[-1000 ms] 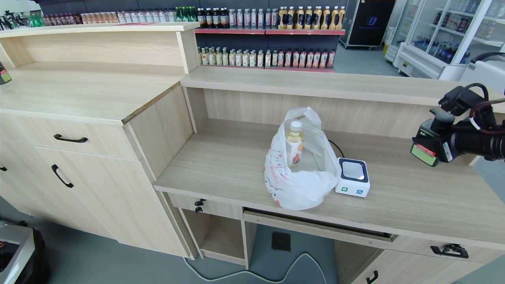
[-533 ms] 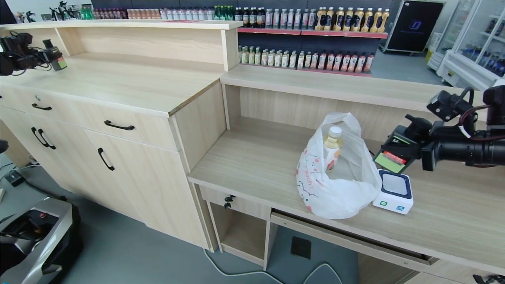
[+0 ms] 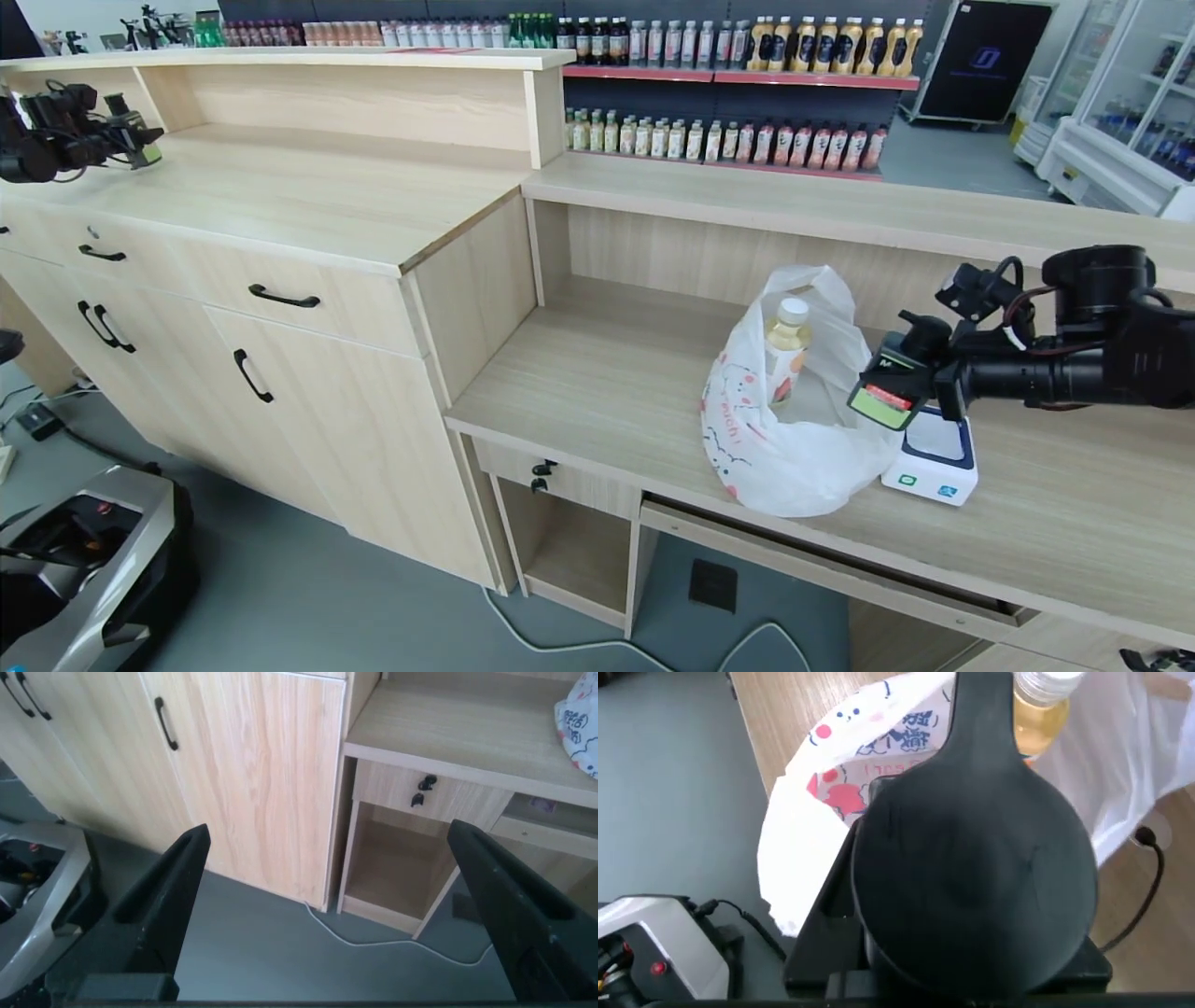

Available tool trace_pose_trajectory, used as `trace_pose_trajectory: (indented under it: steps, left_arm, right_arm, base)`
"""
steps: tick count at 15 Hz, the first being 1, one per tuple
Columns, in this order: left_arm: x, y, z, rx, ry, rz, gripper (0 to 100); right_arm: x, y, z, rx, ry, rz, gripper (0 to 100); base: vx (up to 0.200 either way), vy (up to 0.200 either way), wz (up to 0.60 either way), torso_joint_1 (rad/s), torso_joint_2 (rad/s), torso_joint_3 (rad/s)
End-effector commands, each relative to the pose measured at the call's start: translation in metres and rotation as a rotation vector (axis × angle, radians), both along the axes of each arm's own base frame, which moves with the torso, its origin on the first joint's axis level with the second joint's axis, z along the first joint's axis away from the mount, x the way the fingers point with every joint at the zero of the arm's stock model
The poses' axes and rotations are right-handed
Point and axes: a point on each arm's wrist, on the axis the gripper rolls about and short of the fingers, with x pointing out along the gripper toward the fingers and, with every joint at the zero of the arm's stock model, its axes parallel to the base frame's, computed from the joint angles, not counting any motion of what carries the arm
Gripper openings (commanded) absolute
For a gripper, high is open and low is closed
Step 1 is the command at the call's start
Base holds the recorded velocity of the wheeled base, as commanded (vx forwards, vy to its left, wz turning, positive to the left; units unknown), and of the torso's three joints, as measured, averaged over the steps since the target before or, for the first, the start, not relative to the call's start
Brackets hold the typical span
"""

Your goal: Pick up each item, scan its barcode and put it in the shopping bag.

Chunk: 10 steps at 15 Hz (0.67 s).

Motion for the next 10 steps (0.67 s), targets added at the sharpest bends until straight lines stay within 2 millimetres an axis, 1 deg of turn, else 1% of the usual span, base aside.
trace_pose_trajectory:
  steps: [1,4,10]
  left_arm:
    - [0.000,0.000,0.000,0.000,0.000,0.001,100]
    - [0.000,0.000,0.000,0.000,0.000,0.001,100]
    - [0.000,0.000,0.000,0.000,0.000,-0.001,100]
  right_arm:
    - [0.028,0.009,-0.025,0.003,0.028,0.031,0]
    - [0.047,0.020,-0.042,0.005,0.042,0.060,0]
    - [0.069,0.036,-0.076,0.023,0.065,0.122,0]
  base:
    - [0.000,0.000,0.00,0.000,0.00,0.000]
    - [0.000,0.000,0.00,0.000,0.00,0.000]
    - [0.000,0.000,0.00,0.000,0.00,0.000]
